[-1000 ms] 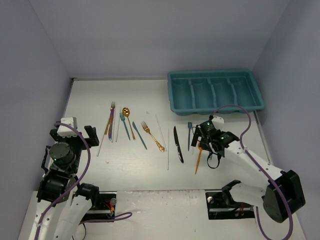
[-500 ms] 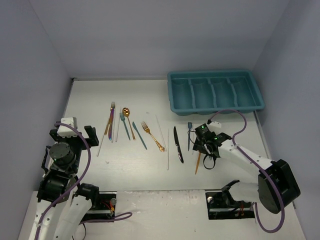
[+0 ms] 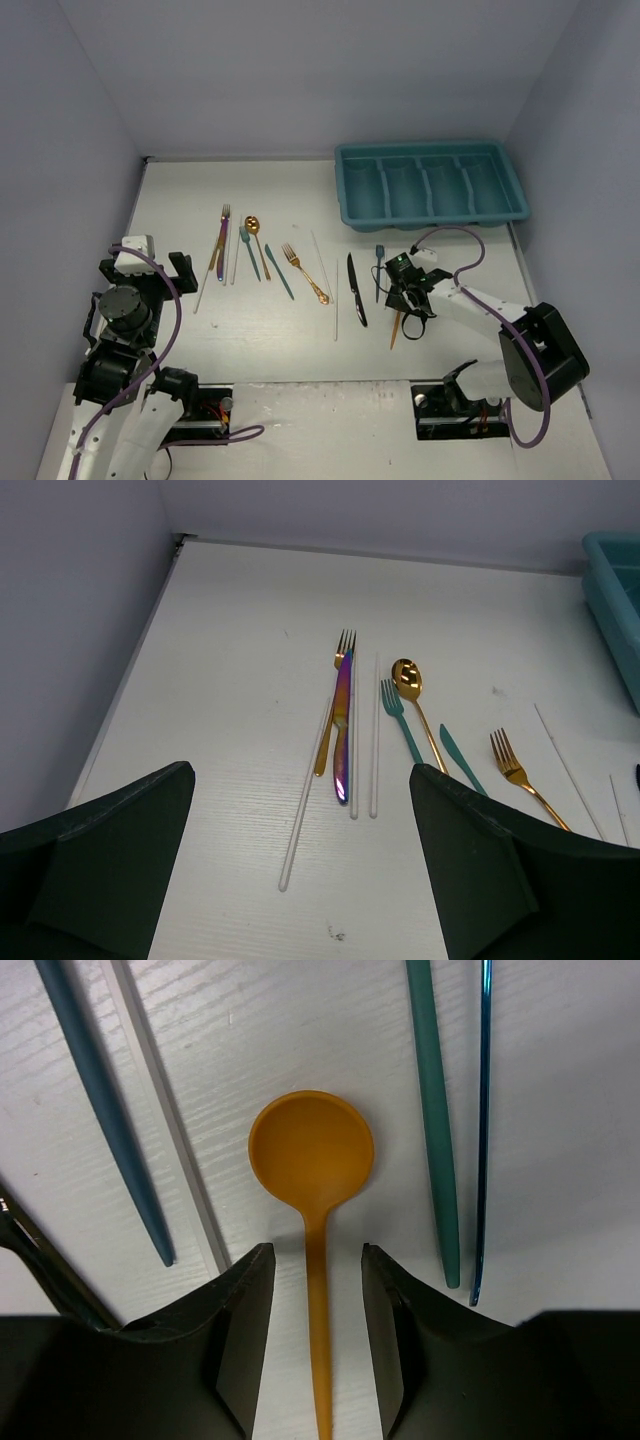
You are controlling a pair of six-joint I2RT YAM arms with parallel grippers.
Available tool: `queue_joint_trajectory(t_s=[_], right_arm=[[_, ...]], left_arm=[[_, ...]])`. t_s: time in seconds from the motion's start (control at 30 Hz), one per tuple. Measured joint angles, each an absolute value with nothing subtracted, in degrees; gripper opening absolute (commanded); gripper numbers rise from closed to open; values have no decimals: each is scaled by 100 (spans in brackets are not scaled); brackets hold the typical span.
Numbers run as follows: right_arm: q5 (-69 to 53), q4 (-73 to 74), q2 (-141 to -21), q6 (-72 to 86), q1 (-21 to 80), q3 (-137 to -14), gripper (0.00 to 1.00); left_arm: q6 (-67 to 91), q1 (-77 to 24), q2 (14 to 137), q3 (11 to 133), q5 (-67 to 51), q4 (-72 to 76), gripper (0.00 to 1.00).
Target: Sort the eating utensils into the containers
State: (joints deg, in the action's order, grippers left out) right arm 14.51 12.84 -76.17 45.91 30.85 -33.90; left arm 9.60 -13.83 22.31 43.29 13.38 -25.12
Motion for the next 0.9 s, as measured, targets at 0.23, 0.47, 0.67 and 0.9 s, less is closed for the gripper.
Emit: queue_joint_trajectory(t_s=[0.23,0.47,0.67,0.9], right_arm=[[1480,1167,-7679,4631,3085,-3364,10],[1499,1183,-7391,4605,3085,-3319,0],[1580,1693,-6669,4229,3085,-3867,0],[2334,1907,-6454,2968,2967,-5651,0]], left_arm=[[958,-1384,2231,4329,1340,-2510,87],[958,-1385,2231,4329,1349,-2510,87],[958,-1385,2226,4329,1383,-2510,87],[958,-1385,2163,4329,1397,-2510,87]])
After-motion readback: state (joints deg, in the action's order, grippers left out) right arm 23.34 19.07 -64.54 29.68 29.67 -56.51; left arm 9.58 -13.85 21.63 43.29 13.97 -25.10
